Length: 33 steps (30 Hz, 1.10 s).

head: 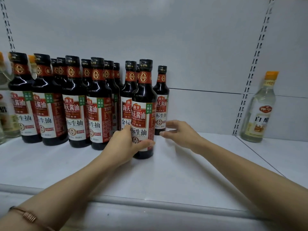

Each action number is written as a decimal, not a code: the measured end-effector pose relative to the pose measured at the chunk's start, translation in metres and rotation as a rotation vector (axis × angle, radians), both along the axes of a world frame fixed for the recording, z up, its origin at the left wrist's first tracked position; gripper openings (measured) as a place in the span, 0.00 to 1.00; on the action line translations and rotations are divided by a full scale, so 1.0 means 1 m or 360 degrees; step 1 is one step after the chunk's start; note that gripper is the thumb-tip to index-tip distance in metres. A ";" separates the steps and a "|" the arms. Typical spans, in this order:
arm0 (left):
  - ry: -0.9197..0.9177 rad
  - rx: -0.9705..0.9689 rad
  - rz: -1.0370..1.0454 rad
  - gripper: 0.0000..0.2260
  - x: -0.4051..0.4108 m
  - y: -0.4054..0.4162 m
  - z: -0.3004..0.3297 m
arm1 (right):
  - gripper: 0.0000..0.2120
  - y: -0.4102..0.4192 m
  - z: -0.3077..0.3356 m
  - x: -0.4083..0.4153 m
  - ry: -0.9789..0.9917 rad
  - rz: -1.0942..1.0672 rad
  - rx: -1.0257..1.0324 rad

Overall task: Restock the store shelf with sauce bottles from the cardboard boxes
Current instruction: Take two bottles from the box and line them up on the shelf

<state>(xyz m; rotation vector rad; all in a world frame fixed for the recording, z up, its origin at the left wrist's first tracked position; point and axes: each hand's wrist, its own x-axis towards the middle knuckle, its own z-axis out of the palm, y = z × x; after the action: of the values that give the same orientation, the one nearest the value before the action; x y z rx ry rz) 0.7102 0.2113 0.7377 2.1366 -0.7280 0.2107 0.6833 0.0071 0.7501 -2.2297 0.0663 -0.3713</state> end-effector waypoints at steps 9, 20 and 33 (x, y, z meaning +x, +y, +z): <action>0.0178 0.0178 -0.0299 0.26 0.008 -0.016 0.008 | 0.14 0.013 -0.004 -0.028 -0.0120 0.0138 0.0162; -0.0037 0.0287 0.0071 0.17 0.028 -0.047 -0.001 | 0.20 0.008 -0.013 0.003 -0.0227 -0.0082 -0.0027; -0.0024 0.0351 0.0257 0.26 0.031 -0.052 -0.010 | 0.45 -0.014 -0.023 0.045 0.0101 0.0347 0.0107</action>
<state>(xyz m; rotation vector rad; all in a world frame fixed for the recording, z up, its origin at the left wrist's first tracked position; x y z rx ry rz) 0.7417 0.1590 0.7275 2.4093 -0.6101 0.2419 0.7288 -0.0069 0.7276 -2.1559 -0.1280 -0.1769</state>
